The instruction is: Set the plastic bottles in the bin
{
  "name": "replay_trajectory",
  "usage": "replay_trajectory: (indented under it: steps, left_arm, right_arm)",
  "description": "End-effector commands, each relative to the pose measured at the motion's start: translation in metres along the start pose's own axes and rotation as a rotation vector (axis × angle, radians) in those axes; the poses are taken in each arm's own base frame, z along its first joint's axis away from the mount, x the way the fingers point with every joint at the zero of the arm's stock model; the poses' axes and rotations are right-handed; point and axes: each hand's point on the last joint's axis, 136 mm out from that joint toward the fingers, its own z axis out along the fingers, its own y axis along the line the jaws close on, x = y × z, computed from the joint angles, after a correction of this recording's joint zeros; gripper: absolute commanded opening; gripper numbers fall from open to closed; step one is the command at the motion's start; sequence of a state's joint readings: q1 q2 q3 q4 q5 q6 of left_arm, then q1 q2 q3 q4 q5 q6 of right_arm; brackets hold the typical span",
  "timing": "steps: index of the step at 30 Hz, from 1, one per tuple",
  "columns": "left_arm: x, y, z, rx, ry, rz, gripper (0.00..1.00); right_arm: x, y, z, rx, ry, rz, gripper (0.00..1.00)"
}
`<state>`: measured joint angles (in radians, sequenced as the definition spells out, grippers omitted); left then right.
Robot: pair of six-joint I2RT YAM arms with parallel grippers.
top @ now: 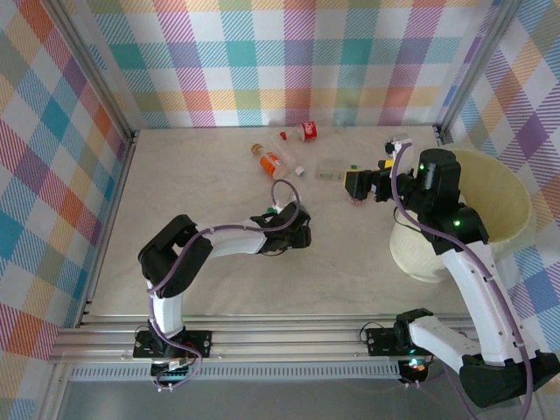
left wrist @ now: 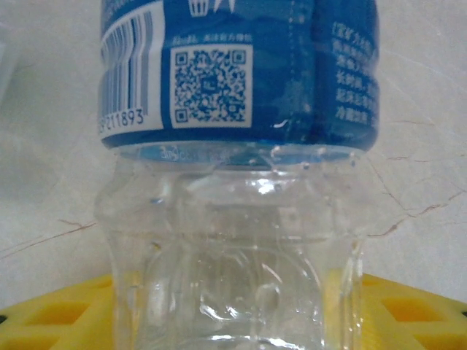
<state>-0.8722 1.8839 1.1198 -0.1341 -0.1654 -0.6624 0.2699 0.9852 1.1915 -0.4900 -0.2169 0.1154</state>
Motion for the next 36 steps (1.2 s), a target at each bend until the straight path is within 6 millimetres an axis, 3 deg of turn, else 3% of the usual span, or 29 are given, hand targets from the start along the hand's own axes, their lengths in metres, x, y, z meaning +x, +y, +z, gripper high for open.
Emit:
replay_trajectory:
  steps: [1,15,23,30,36]
  left_arm:
    - [-0.005,-0.025,-0.016,0.103,-0.043,0.028,0.52]
    - [-0.055,-0.095,-0.116,0.569,-0.262,0.076,0.47]
    - [-0.089,-0.126,-0.179,0.830,-0.348,0.101,0.46]
    - [-0.095,-0.148,-0.229,0.989,-0.375,0.182,0.46]
    - [-0.096,-0.159,-0.255,1.117,-0.393,0.181,0.46]
  right_arm:
    - [-0.004,0.003,0.001,-0.010,-0.024,-0.013,1.00]
    - [-0.006,-0.002,0.015,-0.015,-0.052,0.086,1.00]
    - [-0.003,0.018,0.016,-0.130,0.004,0.128,1.00]
    - [0.004,0.047,0.018,-0.312,0.081,0.167,1.00]
    - [0.001,0.037,0.028,-0.259,0.096,0.270,1.00]
